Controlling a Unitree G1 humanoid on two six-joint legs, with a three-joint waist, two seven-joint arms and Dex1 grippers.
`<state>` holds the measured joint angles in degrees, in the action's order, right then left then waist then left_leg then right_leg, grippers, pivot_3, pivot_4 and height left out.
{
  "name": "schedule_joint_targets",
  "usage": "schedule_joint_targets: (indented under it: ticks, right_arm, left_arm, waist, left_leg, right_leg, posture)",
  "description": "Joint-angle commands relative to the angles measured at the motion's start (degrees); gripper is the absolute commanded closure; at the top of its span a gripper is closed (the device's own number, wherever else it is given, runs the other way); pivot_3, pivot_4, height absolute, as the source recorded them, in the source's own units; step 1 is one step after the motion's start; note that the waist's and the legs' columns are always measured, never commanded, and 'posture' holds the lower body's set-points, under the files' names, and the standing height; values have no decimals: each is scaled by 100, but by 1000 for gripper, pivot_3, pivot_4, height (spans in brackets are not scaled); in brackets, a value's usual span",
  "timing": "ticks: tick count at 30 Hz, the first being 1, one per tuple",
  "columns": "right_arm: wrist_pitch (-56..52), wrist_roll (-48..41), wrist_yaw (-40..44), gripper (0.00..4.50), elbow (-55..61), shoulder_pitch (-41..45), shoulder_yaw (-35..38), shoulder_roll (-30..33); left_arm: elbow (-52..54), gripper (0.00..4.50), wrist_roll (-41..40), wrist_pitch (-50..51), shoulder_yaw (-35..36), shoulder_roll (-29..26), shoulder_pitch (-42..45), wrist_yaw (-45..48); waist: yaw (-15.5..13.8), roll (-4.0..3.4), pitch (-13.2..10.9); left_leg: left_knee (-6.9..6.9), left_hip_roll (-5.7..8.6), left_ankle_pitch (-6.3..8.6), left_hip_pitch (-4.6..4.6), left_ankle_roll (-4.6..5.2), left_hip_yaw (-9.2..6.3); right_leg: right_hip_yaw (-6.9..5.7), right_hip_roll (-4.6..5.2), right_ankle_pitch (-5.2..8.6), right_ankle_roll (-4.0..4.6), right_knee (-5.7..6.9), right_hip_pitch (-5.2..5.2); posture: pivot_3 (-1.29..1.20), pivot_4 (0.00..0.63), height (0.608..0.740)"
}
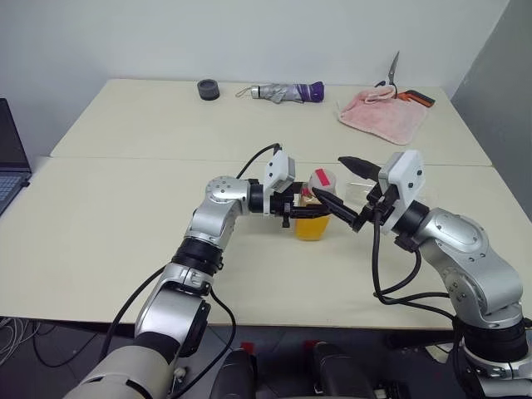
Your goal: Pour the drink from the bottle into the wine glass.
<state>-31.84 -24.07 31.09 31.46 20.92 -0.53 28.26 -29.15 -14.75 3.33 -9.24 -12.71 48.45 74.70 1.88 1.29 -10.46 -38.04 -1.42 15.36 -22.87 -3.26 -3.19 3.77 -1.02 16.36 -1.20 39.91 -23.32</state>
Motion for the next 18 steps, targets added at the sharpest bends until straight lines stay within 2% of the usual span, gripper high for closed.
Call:
schedule_joint_targets:
  ticks: [1, 18]
  right_arm:
    - [-21, -84, -128, 465, 215, 23, 381, 83]
    - [-102, -164, -136, 465, 287, -103, 477, 233]
  left_arm:
    - [160, 2713, -90, -122, 56, -33, 147, 104]
    - [122, 2714, -82, -156, 47, -46, 168, 126]
  waist:
    - [0, 0, 0]
    - [0, 0, 0]
  left_leg:
    - [0, 0, 0, 0, 0, 0]
    - [0, 0, 0, 0, 0, 0]
  right_leg:
    - [0, 0, 0, 0, 0, 0]
    - [0, 0, 0, 0, 0, 0]
  posture:
    - [0, 150, 740]
    - [0, 150, 740]
